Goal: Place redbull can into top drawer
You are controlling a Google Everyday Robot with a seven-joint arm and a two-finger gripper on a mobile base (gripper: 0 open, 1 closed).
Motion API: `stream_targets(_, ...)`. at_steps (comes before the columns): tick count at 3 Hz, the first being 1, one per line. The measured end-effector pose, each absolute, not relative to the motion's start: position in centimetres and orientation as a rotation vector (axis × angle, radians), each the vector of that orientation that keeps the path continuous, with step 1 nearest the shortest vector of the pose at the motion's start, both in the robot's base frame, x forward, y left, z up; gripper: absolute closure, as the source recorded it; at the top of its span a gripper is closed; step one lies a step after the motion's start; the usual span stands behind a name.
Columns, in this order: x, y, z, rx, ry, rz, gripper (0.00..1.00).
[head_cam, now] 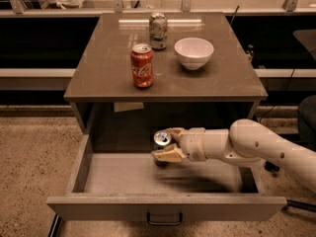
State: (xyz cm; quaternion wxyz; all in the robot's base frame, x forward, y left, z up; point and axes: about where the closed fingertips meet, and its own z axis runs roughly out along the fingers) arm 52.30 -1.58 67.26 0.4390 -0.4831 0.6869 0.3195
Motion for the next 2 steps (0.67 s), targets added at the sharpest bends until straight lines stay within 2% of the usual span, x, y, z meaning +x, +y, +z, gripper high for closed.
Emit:
stream_targets(1, 52.26, -1.43, 67.29, -1.203, 1.705, 0.795, 0.0)
stream_targets(2, 52.26, -1.43, 67.29, -1.203, 1.705, 0.795, 0.0)
